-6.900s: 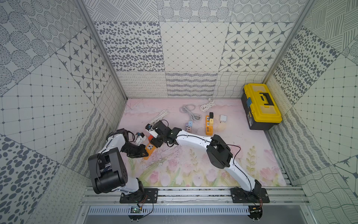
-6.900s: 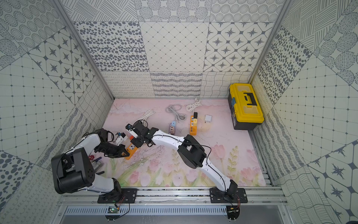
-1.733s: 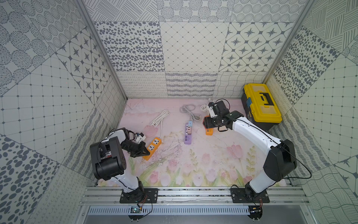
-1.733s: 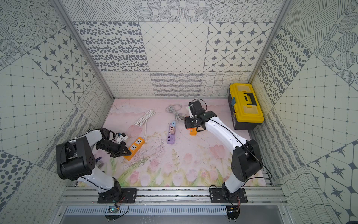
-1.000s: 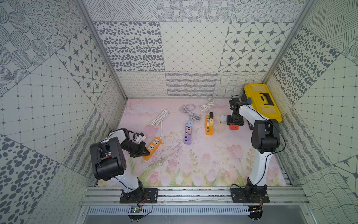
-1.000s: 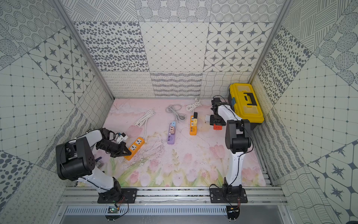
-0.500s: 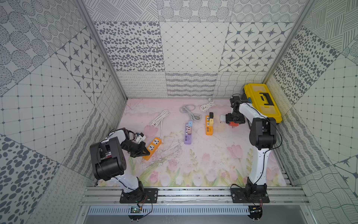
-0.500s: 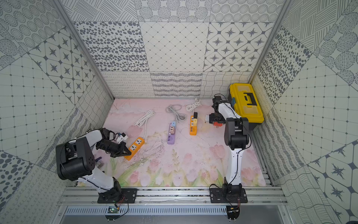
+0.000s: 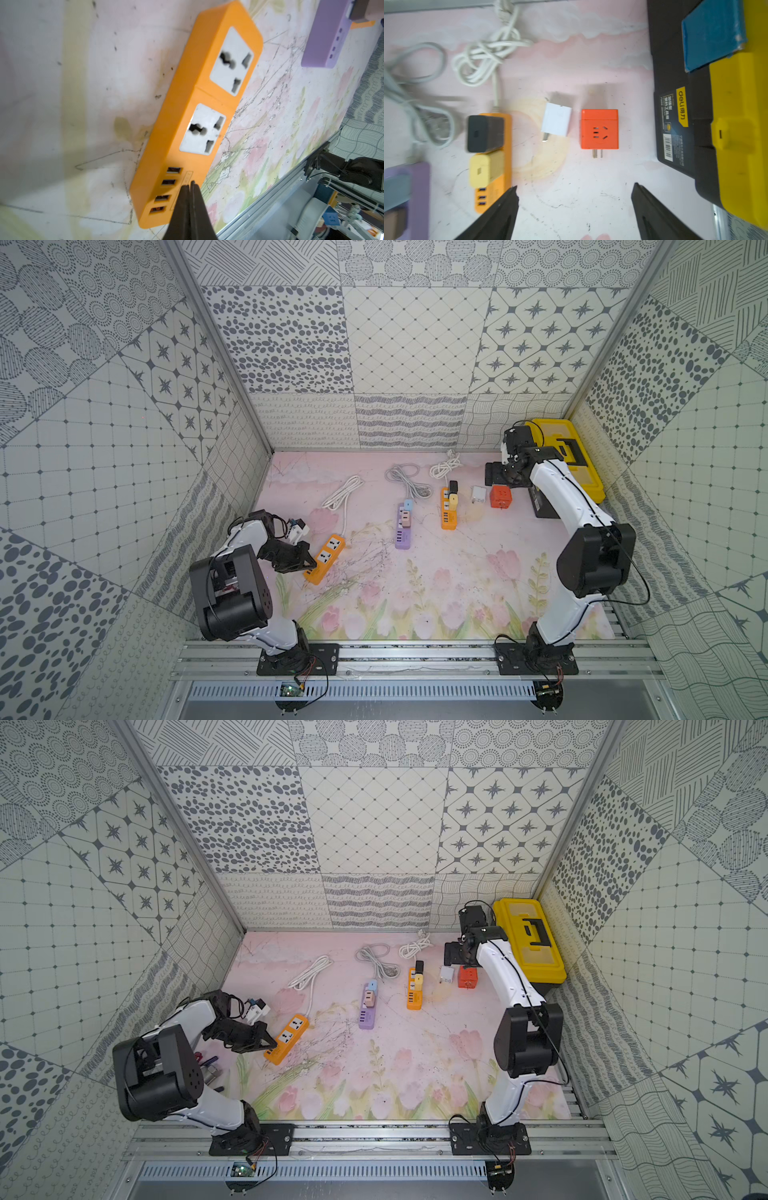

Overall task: Pull the plug off the socket
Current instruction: Place the plug at the center of the board, then move the socket to the center of the board.

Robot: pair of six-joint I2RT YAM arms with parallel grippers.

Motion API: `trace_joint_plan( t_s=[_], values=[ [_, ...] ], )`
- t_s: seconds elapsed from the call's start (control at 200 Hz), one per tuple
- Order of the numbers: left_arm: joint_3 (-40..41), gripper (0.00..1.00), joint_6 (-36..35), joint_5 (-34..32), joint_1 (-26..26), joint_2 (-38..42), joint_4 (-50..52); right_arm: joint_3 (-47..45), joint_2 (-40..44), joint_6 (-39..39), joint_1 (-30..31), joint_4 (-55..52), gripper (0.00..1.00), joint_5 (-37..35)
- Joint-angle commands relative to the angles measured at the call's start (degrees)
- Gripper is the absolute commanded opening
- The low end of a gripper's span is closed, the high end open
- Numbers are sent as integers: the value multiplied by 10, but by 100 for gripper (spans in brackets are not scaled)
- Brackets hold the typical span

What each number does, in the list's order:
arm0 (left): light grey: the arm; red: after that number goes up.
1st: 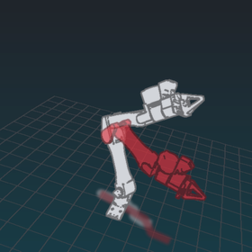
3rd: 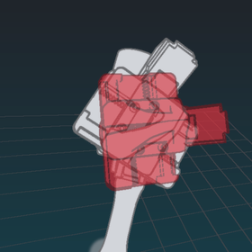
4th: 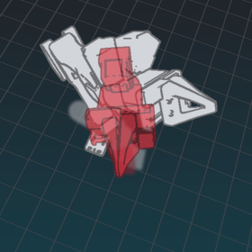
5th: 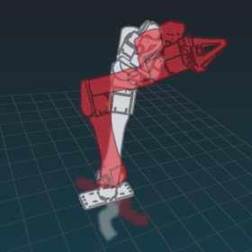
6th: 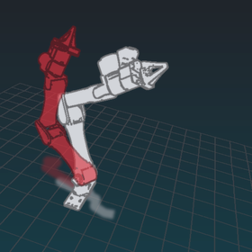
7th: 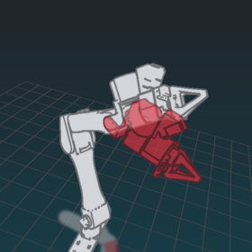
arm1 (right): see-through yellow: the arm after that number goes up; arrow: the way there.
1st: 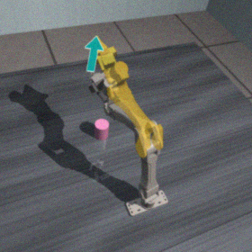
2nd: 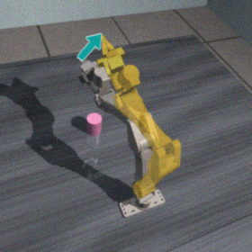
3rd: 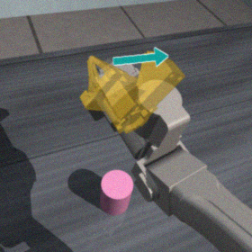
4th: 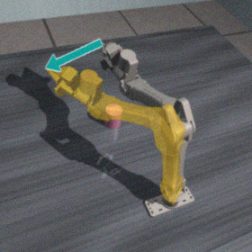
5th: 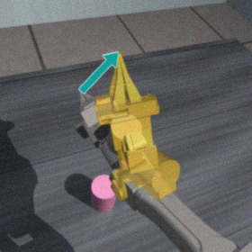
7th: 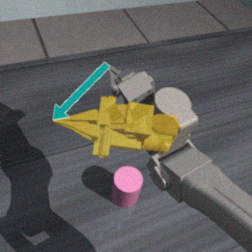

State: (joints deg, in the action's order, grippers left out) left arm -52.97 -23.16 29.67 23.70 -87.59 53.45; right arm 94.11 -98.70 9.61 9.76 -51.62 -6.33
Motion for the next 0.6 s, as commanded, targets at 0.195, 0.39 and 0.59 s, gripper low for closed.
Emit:
trace_joint_plan(
  t_s=[0.195, 0.39, 0.59],
  values=[
    [-17, 41, -38, -48, -83, 154, 21, -224, 175, 58, 142, 162, 87, 108],
    [1, 45, -11, -123, -158, 129, -22, -361, 270, 122, 185, 259, 85, 157],
    [13, 50, 10, -184, -220, 84, -92, -433, 328, 135, 203, 276, 85, 166]
  ],
)
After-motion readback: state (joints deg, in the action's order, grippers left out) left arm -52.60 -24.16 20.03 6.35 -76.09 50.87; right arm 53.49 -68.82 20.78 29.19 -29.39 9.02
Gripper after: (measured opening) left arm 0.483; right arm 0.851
